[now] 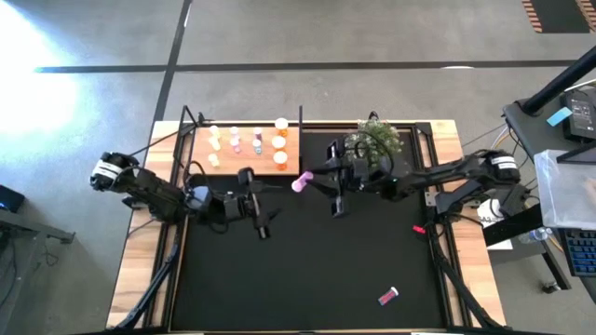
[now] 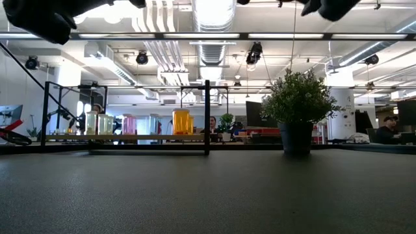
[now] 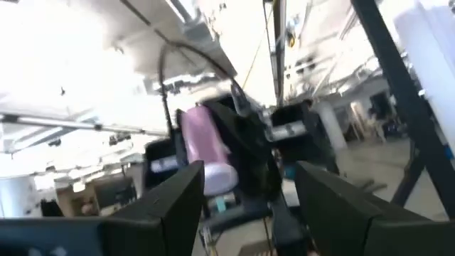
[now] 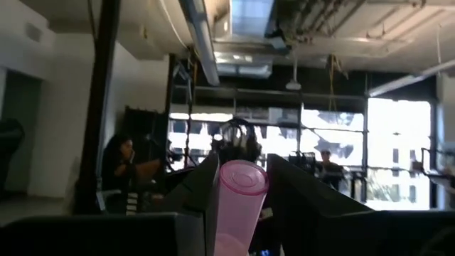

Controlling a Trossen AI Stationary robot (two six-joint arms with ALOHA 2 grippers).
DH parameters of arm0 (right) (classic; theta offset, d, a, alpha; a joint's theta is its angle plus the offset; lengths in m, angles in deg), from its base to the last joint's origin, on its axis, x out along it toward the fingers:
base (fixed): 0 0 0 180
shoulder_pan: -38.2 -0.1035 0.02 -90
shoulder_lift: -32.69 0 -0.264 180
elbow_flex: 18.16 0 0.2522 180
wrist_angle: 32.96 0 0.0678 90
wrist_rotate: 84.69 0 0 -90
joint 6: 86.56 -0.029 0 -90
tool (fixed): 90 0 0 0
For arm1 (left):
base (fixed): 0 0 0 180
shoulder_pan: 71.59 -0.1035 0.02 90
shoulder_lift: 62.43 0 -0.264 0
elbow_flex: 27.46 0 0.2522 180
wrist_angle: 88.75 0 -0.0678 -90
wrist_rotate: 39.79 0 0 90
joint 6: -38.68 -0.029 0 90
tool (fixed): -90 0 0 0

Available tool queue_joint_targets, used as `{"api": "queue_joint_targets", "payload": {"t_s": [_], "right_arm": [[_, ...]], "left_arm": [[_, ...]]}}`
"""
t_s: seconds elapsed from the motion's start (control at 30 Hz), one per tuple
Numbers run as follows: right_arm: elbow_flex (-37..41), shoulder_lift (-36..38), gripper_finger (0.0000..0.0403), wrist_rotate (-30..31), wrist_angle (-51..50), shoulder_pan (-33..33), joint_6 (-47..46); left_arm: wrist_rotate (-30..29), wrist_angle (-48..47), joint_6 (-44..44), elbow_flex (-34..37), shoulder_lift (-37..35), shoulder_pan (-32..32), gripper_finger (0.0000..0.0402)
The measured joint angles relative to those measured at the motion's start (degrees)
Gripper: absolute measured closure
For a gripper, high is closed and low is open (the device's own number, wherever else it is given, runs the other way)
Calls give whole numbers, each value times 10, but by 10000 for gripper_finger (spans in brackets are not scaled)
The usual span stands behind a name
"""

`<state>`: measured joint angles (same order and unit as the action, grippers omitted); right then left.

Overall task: Pick and place medicine bottles onto shelf by color
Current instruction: Put the pink medicine bottle on the shelf aligned with the other pink medicine bottles

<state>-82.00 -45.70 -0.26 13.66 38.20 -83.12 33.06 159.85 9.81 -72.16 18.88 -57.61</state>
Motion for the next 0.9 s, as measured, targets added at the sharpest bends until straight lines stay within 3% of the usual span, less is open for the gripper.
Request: {"api": "queue_joint_targets", "payload": {"t_s": [0.23,0.53,0.9], "right_arm": [[-20,-77,311,-15,140,0,2],[-123,-145,311,-35,130,-1,-10],[-121,-128,311,-35,92,-1,-6]], "left_arm": [[4,20,-25,-22,0,-12,198],[4,22,-33,-34,0,-17,198],[6,28,-30,-31,-2,-15,198]]}}
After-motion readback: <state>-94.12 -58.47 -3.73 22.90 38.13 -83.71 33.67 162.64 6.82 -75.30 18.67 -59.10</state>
